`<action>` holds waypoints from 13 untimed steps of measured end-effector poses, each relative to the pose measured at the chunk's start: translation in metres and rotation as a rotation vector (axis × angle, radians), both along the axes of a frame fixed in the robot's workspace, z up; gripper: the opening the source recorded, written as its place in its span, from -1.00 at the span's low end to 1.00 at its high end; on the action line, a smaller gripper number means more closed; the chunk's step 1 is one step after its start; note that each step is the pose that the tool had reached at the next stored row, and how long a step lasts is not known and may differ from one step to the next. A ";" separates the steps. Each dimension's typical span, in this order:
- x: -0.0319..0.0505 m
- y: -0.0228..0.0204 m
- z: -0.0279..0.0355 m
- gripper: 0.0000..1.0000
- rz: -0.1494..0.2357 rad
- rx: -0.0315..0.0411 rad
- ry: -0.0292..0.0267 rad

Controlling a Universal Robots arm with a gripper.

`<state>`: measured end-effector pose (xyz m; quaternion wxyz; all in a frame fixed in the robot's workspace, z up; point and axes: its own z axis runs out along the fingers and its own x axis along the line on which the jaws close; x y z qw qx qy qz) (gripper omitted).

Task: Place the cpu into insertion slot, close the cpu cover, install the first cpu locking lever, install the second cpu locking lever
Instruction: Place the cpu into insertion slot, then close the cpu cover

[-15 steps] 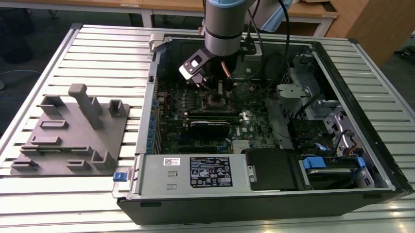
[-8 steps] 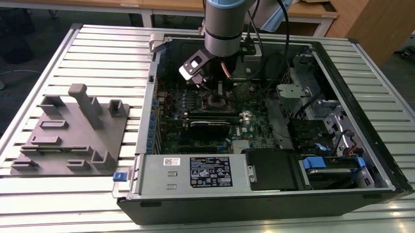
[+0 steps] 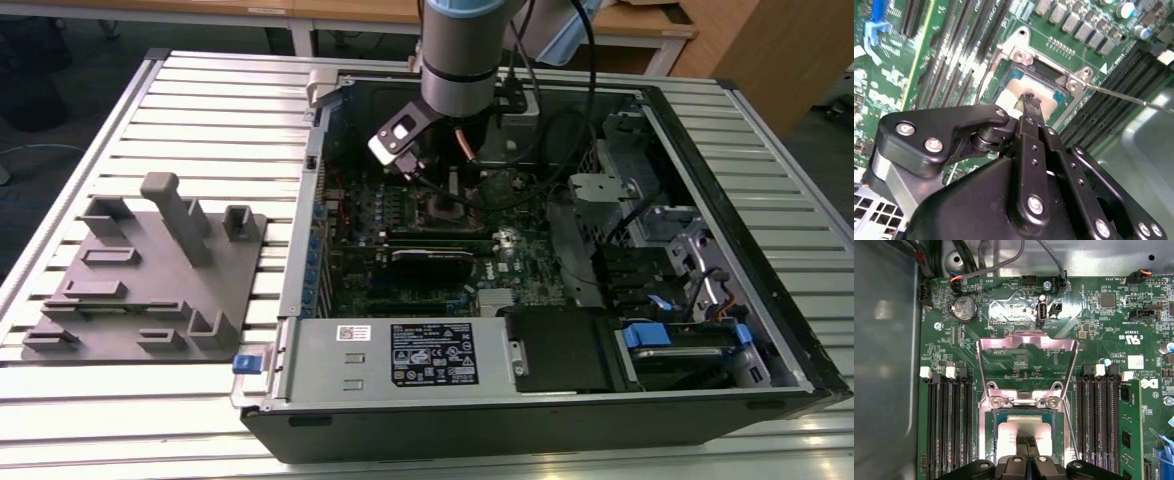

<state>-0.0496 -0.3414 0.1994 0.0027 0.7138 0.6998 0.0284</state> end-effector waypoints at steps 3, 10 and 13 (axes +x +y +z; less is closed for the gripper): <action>-0.0001 -0.0002 0.0081 -0.79 0.000 -0.0021 0.0012; -0.0001 -0.0002 0.0182 -0.79 0.000 -0.0021 0.0006; -0.0001 -0.0003 0.0200 -0.79 0.000 -0.0022 0.0008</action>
